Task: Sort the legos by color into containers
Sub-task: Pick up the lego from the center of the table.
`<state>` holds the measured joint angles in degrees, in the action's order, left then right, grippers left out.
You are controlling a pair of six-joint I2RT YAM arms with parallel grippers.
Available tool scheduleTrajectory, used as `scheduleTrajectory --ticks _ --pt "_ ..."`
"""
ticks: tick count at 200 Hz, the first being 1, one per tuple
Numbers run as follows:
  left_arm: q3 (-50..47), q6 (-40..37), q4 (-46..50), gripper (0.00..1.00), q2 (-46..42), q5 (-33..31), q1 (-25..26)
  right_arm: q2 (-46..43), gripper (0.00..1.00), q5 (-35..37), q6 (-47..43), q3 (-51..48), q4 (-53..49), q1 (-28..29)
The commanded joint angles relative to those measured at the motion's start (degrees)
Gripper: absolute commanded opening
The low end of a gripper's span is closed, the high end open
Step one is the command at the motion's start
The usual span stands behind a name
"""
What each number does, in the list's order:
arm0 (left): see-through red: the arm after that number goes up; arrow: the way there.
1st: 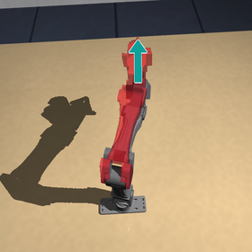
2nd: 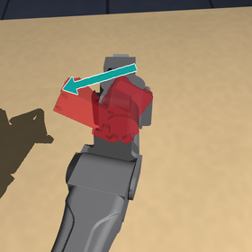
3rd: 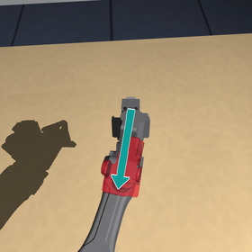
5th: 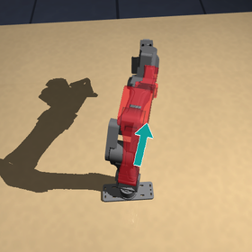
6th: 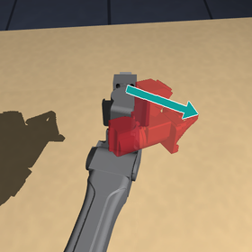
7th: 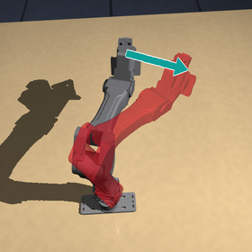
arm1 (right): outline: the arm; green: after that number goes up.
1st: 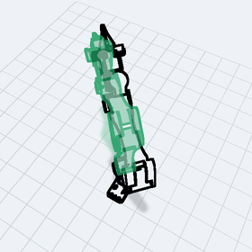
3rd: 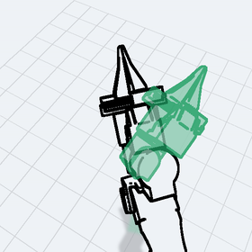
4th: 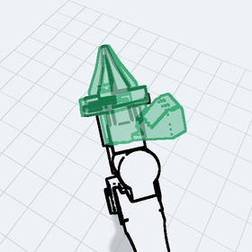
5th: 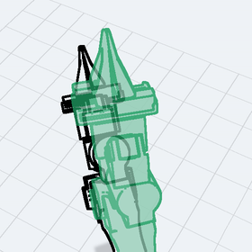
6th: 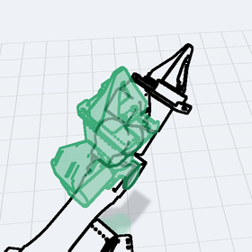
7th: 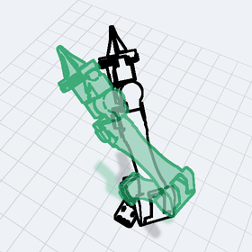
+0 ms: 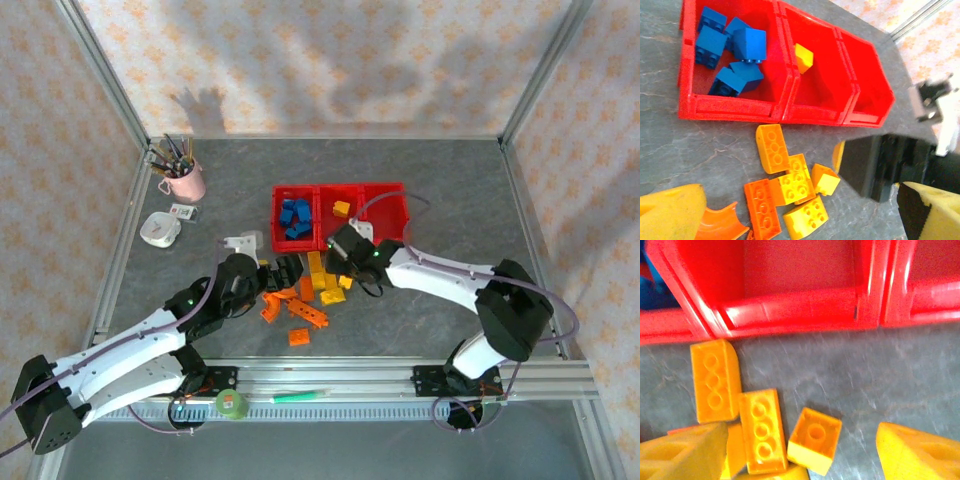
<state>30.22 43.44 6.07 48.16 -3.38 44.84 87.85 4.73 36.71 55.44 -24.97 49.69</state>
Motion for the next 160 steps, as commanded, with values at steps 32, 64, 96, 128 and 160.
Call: scheduleTrajectory --ticks 32,64,96,128,160 --pt "-2.1 1.2 -6.1 0.99 1.2 0.1 2.4 0.4 0.80 1.1 6.7 -4.7 2.8 2.2" --pt "-1.6 1.2 -6.5 0.99 2.3 0.2 3.0 1.6 0.77 1.4 7.2 -5.7 5.4 2.2" --pt "-1.2 1.1 -6.6 0.99 3.1 0.9 3.2 3.9 0.74 1.6 7.3 -5.9 6.6 1.2" --pt "-1.2 1.0 -6.6 0.99 3.5 1.3 3.4 5.2 0.70 1.1 7.3 -6.8 8.2 0.3" --pt "-1.2 0.9 -6.6 0.99 3.5 1.3 3.4 4.8 0.62 2.0 7.8 -8.3 7.9 0.3"
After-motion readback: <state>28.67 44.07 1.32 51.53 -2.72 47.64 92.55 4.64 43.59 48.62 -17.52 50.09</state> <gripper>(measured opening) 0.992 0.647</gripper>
